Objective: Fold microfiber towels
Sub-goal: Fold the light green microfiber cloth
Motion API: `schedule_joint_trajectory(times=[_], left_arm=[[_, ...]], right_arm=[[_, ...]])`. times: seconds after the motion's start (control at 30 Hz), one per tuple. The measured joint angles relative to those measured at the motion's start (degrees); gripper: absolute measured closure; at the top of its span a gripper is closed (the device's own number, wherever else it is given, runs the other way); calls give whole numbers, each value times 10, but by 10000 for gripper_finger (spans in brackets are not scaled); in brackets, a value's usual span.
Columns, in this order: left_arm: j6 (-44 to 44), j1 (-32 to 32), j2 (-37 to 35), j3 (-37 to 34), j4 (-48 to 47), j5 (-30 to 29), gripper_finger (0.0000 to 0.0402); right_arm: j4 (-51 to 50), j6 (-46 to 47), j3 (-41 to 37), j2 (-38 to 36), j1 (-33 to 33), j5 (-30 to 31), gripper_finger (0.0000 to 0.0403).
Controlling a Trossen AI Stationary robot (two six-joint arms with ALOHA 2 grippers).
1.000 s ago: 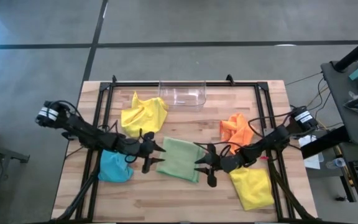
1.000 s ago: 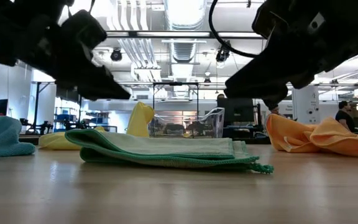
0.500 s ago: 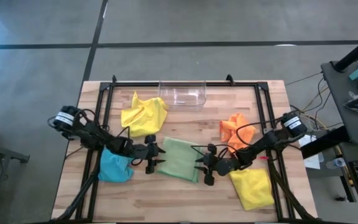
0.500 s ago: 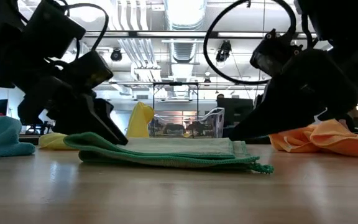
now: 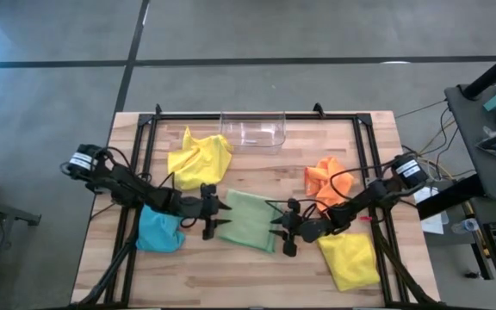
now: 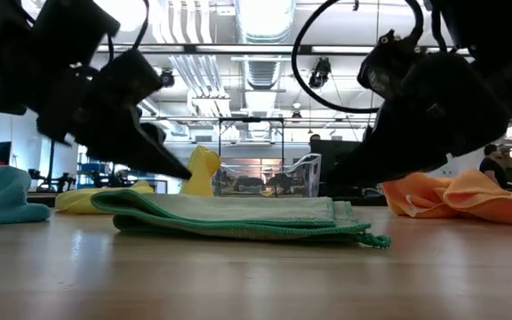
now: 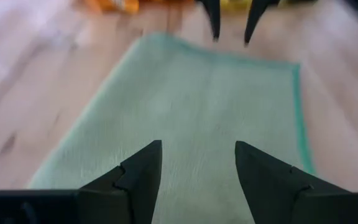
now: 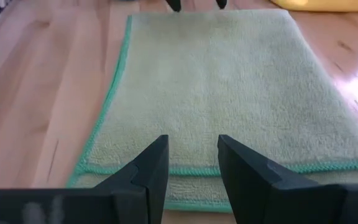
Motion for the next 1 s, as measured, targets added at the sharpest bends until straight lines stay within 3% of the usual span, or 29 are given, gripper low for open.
schedule_joint_trajectory(times=[0.5,1.0], left_arm=[[63,0,-106,0,100,4,214],[132,5,-111,10,97,-26,214]], right_arm=[[2,-39,0,-83,6,-1,273],[0,-14,0,-82,19,0,273]])
